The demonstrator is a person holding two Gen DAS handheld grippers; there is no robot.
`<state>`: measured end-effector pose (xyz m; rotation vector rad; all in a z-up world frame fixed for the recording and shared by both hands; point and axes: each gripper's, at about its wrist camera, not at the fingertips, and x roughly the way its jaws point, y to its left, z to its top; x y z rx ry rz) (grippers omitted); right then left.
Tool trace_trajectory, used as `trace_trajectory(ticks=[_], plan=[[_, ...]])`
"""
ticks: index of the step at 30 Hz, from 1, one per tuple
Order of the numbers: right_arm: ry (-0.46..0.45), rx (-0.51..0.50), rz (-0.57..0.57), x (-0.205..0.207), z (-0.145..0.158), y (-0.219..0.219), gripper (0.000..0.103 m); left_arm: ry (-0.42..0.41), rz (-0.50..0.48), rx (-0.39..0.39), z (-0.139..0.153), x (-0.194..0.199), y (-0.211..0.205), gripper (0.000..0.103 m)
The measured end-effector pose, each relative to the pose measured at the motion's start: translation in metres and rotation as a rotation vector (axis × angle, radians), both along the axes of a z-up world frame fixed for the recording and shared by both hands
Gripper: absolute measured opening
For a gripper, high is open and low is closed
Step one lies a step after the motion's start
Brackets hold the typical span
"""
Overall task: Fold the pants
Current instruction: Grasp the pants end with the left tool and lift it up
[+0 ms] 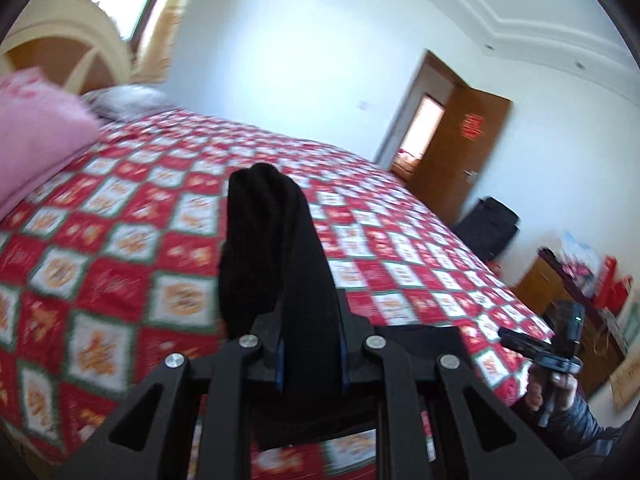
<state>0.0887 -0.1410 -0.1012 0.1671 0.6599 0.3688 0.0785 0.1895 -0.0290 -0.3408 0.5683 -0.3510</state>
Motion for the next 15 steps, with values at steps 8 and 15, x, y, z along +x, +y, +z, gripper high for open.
trace_trajectory(ticks=[8, 15], plan=[[0.036, 0.062, -0.162, -0.003, -0.014, -0.059, 0.075, 0.001, -0.261, 0.055, 0.019, 0.03, -0.118, 0.02], [0.079, 0.104, -0.257, 0.002, -0.033, -0.09, 0.075, 0.12, -0.403, 0.157, -0.024, 0.063, -0.213, 0.02]])
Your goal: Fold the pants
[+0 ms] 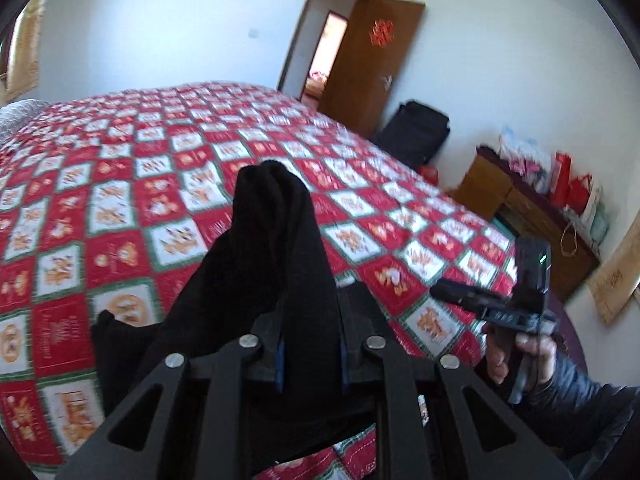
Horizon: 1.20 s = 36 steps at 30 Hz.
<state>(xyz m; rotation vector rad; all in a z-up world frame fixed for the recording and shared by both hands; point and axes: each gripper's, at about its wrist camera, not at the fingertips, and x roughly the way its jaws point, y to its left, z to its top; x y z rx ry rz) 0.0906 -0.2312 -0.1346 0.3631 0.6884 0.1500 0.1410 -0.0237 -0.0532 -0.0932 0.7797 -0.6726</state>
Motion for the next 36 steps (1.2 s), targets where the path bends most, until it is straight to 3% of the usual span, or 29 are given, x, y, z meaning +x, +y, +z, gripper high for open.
trace_trajectory(ticks=[5, 7, 10, 12, 16, 17, 18, 20, 25, 29, 32, 36], plan=[[0.01, 0.013, -0.01, 0.002, -0.006, -0.004, 0.075, 0.061, -0.031, 0.107, -0.038, 0.005, -0.048, 0.02], [0.014, 0.016, -0.009, 0.003, -0.009, -0.004, 0.075, 0.044, -0.029, 0.175, -0.051, 0.002, -0.062, 0.021], [0.027, 0.023, -0.01, 0.005, -0.015, -0.003, 0.075, 0.061, -0.041, 0.177, -0.059, -0.002, -0.074, 0.025], [0.029, 0.017, -0.013, 0.005, -0.017, -0.003, 0.075, 0.034, -0.059, 0.172, -0.053, -0.013, -0.078, 0.039], [0.027, 0.029, -0.01, 0.004, -0.019, -0.003, 0.075, -0.048, -0.099, 0.156, -0.035, -0.031, -0.077, 0.053], [0.022, 0.037, -0.003, 0.003, -0.018, -0.002, 0.075, -0.077, -0.093, 0.155, -0.029, -0.037, -0.074, 0.063], [0.014, 0.044, 0.009, 0.002, -0.016, 0.0, 0.075, -0.109, -0.075, 0.154, -0.024, -0.041, -0.068, 0.074], [-0.005, 0.064, 0.054, 0.001, -0.009, 0.007, 0.075, -0.156, -0.019, 0.151, -0.018, -0.043, -0.052, 0.082], [-0.001, 0.136, 0.205, 0.007, 0.002, 0.034, 0.075, -0.164, 0.157, 0.173, -0.027, -0.029, 0.0, 0.082], [0.067, 0.206, 0.256, 0.025, -0.002, 0.055, 0.075, -0.123, 0.325, 0.187, -0.046, -0.018, 0.038, 0.086], [0.127, 0.246, 0.273, 0.045, -0.008, 0.068, 0.075, -0.074, 0.382, 0.154, -0.06, -0.015, 0.055, 0.087], [0.219, 0.219, 0.238, 0.065, -0.02, 0.081, 0.075, -0.062, 0.393, 0.149, -0.069, -0.016, 0.057, 0.087]])
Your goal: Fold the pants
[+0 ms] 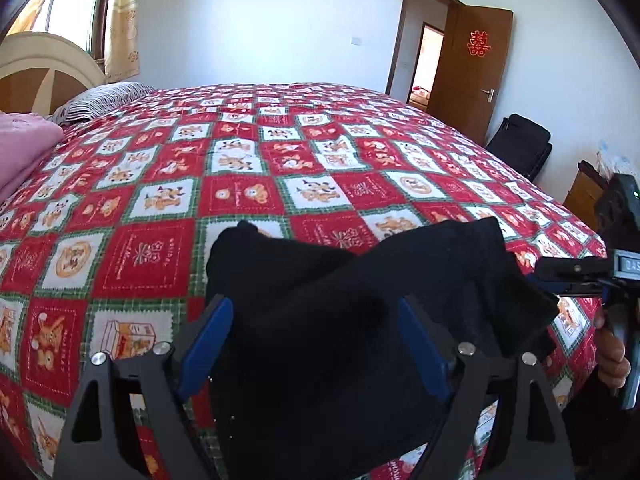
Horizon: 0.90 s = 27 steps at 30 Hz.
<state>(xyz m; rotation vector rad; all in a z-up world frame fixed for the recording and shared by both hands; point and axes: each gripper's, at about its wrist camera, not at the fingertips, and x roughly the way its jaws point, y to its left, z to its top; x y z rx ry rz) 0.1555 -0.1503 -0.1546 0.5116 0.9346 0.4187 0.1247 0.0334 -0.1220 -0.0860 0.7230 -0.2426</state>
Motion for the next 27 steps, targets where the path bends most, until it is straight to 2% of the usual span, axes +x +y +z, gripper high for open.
trace_trajectory(ticks=[3, 5, 6, 9, 13, 16, 20, 23, 27], plan=[[0.027, 0.015, 0.034, 0.002, -0.005, 0.011, 0.075, -0.007, -0.005, 0.02, -0.002, -0.001, -0.004, 0.087], [0.008, -0.041, 0.069, -0.002, -0.002, 0.024, 0.049, -0.005, -0.013, 0.021, -0.002, -0.002, -0.004, 0.087], [-0.013, -0.067, 0.081, -0.005, 0.002, 0.028, 0.027, -0.005, -0.014, 0.017, -0.001, -0.002, -0.004, 0.087], [-0.074, -0.053, 0.094, -0.017, 0.015, 0.024, 0.016, -0.013, -0.012, 0.004, 0.0, -0.004, -0.001, 0.087], [-0.103, -0.036, 0.097, -0.036, 0.019, 0.005, 0.015, -0.008, 0.003, 0.002, -0.003, -0.003, 0.002, 0.087], [-0.062, -0.044, 0.058, -0.043, 0.001, -0.014, 0.015, 0.004, 0.003, 0.002, -0.008, -0.001, 0.001, 0.087], [0.029, 0.027, 0.007, -0.038, -0.033, -0.04, 0.015, 0.01, 0.025, 0.035, -0.019, 0.002, 0.001, 0.092], [0.048, 0.067, 0.002, -0.038, -0.035, -0.048, 0.016, 0.01, 0.052, 0.004, -0.018, 0.005, 0.012, 0.092], [-0.039, -0.116, -0.074, -0.047, -0.006, -0.045, 0.042, -0.05, 0.079, -0.011, -0.002, 0.006, 0.022, 0.096]])
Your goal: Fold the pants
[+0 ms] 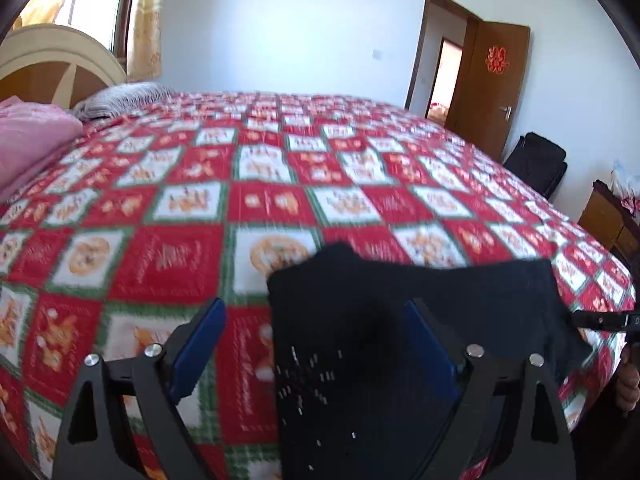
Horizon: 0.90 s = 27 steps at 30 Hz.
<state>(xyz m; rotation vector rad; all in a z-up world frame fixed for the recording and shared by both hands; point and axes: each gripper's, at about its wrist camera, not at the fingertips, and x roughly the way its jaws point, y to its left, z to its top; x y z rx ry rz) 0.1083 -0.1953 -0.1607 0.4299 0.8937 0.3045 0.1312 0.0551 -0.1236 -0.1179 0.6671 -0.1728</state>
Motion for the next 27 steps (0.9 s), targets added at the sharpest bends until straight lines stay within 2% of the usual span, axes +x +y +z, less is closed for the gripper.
trace_trajectory(ticks=[2, 4, 7, 9, 10, 13, 14, 15, 18, 23, 27], plan=[[-0.084, -0.057, -0.035, -0.006, 0.021, 0.002, 0.043, -0.008, -0.004, 0.014, 0.003, 0.006, -0.002, 0.099], [-0.163, -0.073, -0.012, -0.009, 0.04, 0.011, 0.05, 0.004, -0.021, 0.046, 0.001, 0.017, -0.008, 0.099], [-0.23, -0.046, 0.147, -0.007, 0.05, 0.042, 0.06, 0.043, -0.016, 0.109, -0.01, 0.031, -0.017, 0.099], [-0.212, -0.05, 0.216, 0.0, 0.042, 0.059, 0.06, 0.064, -0.001, 0.142, -0.017, 0.038, -0.018, 0.099], [-0.187, -0.075, 0.214, 0.004, 0.035, 0.065, 0.06, 0.074, 0.005, 0.149, -0.022, 0.04, -0.017, 0.1], [-0.043, -0.103, 0.186, 0.02, 0.003, 0.063, 0.06, 0.091, 0.016, 0.1, -0.027, 0.044, -0.007, 0.103], [-0.037, -0.087, 0.193, 0.021, -0.003, 0.059, 0.06, 0.097, 0.016, 0.089, -0.029, 0.044, -0.005, 0.103], [-0.06, -0.076, 0.201, 0.019, -0.003, 0.056, 0.06, 0.101, 0.016, 0.078, -0.03, 0.045, -0.004, 0.103], [-0.053, -0.051, 0.202, 0.016, -0.001, 0.051, 0.06, 0.096, 0.025, 0.061, -0.026, 0.039, -0.002, 0.103], [-0.087, -0.078, 0.197, 0.002, 0.011, 0.056, 0.06, 0.056, 0.009, 0.045, -0.008, 0.004, 0.007, 0.103], [-0.108, -0.067, 0.287, -0.016, 0.015, 0.067, 0.061, 0.047, -0.031, 0.046, -0.002, -0.015, -0.001, 0.103]])
